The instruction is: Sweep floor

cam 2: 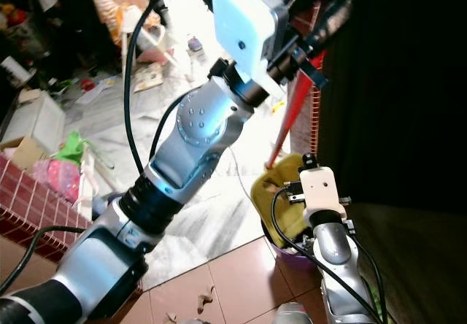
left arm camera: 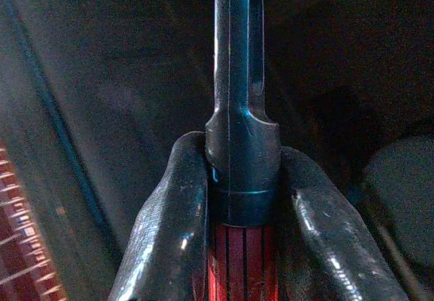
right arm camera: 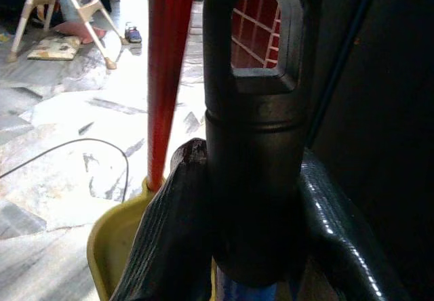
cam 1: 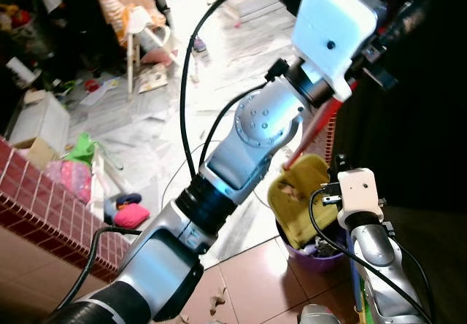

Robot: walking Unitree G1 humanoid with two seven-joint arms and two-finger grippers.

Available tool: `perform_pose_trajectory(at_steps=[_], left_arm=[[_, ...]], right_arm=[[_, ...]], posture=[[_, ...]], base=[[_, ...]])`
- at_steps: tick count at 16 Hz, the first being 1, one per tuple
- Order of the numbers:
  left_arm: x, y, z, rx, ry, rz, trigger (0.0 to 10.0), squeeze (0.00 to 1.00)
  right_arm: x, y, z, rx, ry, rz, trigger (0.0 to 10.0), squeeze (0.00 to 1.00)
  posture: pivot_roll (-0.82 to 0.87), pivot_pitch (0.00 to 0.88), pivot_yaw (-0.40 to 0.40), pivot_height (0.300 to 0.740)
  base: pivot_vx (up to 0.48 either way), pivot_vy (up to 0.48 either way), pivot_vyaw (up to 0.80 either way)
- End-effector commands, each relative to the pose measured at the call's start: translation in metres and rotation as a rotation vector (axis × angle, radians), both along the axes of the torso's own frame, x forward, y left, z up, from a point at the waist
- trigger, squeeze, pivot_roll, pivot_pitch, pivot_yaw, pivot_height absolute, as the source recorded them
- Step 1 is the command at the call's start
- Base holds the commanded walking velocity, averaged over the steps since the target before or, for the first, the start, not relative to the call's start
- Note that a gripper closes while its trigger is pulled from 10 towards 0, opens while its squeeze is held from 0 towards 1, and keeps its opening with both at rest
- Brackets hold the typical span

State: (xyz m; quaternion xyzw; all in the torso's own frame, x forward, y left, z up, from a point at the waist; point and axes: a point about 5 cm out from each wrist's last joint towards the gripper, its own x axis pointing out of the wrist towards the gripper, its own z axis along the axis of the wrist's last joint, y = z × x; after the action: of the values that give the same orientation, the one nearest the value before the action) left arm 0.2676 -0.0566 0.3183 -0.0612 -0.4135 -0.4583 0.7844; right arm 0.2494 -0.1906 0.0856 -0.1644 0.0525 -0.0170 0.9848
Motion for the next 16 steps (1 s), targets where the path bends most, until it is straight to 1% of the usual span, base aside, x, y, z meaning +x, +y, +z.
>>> perform_pose_trajectory(at_steps=[1,2,3,4,5,6,7,8,9,10,12,13,14,16], left_arm=[[-0.025,-0.016,0.004,-0.145,0.061,-0.122,10.0,0.0],[-0.032,-0.018,0.003,-0.124,0.035,-0.156,10.0,0.0],[-0.037,-0.02,0.001,-0.084,0.011,-0.188,10.0,0.0],[-0.042,-0.026,-0.004,-0.014,0.011,-0.252,10.0,0.0],[-0.045,-0.027,-0.009,0.008,0.001,-0.266,10.0,0.0],[-0.047,-0.028,-0.012,0.034,-0.043,-0.265,10.0,0.0],[-0.05,-0.027,-0.013,0.07,-0.132,-0.258,10.0,0.0],[-0.051,-0.027,-0.014,0.074,-0.142,-0.254,10.0,0.0],[-0.054,-0.027,-0.015,0.109,-0.211,-0.256,10.0,0.0],[-0.054,-0.026,-0.017,0.117,-0.226,-0.248,10.0,0.0],[-0.057,-0.025,-0.022,0.148,-0.297,-0.232,10.0,0.0],[-0.057,-0.025,-0.025,0.154,-0.296,-0.232,10.0,0.0],[-0.056,-0.024,-0.027,0.144,-0.292,-0.206,10.0,0.0],[-0.047,-0.02,-0.023,0.118,-0.291,-0.143,10.0,0.0]], right_arm=[[-0.004,-0.001,-0.017,0.026,0.079,-0.034,10.0,0.0],[-0.002,0.0,-0.016,0.02,0.073,-0.028,10.0,0.0],[0.0,0.001,-0.016,0.014,0.069,-0.022,10.0,0.0],[0.001,0.001,-0.015,0.014,0.063,-0.023,10.0,0.0],[0.001,0.001,-0.015,0.015,0.059,-0.022,10.0,0.0],[0.001,0.001,-0.014,0.017,0.054,-0.023,10.0,0.0],[0.002,0.0,-0.013,0.019,0.044,-0.023,10.0,0.0],[0.002,0.0,-0.013,0.018,0.042,-0.023,10.0,0.0],[0.003,0.0,-0.013,0.016,0.035,-0.02,10.0,0.0],[0.003,-0.001,-0.014,0.015,0.032,-0.019,10.0,0.0],[0.002,-0.004,-0.018,0.015,0.031,-0.022,10.0,0.0],[0.002,-0.005,-0.021,0.014,0.033,-0.021,10.0,0.0],[0.001,-0.007,-0.025,0.013,0.039,-0.019,10.0,0.0],[0.003,-0.008,-0.027,0.011,0.04,-0.016,10.0,0.0]], posture=[[-0.2,0.0,0.265,0.74],[-0.2,0.0,0.263,0.74],[-0.2,0.0,0.261,0.74],[-0.2,0.0,0.26,0.74],[-0.2,0.0,0.26,0.74],[-0.2,0.0,0.26,0.74],[-0.2,0.0,0.257,0.74],[-0.2,0.0,0.257,0.74],[-0.2,0.0,0.254,0.74],[-0.2,0.0,0.254,0.74],[-0.2,0.0,0.25,0.74],[-0.2,0.0,0.248,0.74],[-0.2,0.0,0.242,0.74],[-0.19,0.0,0.235,0.74]], base=[[0.0,0.0,0.0],[0.0,0.0,0.0],[0.0,0.0,0.0],[0.0,0.0,0.0],[0.0,0.0,0.0],[0.0,0.0,0.0],[0.0,0.0,0.0],[0.0,0.0,0.0],[0.0,0.0,0.0],[0.0,0.0,0.0],[0.0,0.0,0.0],[0.0,0.0,0.0],[0.0,0.0,0.0],[0.0,0.0,0.0]])
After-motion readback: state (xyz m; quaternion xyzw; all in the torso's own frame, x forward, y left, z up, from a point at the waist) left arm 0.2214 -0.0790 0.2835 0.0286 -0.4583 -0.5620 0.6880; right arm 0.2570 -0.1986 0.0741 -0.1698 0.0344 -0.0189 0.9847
